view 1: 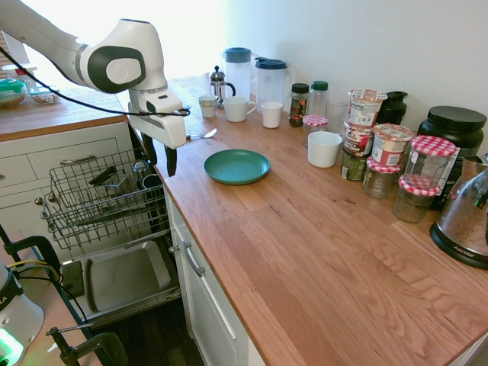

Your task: Put the fork in the dishwasher

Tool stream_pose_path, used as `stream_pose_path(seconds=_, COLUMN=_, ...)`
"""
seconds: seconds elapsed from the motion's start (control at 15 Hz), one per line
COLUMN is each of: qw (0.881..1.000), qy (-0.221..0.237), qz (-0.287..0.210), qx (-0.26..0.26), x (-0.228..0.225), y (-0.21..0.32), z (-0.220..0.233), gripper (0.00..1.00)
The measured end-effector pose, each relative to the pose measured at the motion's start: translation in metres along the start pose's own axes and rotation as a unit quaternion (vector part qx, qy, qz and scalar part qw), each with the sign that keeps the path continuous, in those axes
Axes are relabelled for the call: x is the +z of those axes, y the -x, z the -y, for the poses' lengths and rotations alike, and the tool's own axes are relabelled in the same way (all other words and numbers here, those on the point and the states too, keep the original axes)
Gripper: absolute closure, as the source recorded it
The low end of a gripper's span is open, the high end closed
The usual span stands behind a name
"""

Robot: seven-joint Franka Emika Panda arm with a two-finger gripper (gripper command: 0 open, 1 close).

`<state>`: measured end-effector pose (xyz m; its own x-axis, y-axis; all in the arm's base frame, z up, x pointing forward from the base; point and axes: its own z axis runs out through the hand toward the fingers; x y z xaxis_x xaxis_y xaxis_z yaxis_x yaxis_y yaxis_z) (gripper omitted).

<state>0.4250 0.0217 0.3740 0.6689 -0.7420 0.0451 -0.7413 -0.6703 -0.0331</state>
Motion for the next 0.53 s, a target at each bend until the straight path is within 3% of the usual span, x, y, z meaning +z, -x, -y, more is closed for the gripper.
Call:
stream_pose_path(seconds=0.27, qw=1.000, qy=-0.006, qz=-0.003, qx=0.004, x=-0.005, y=-0.003, z=0.007, gripper=0.00)
stream_pose_path(seconds=0.53, qw=0.998, qy=-0.029, qz=-0.014, qx=0.061, x=-0.010, y=-0.012, z=0.051, gripper=0.00)
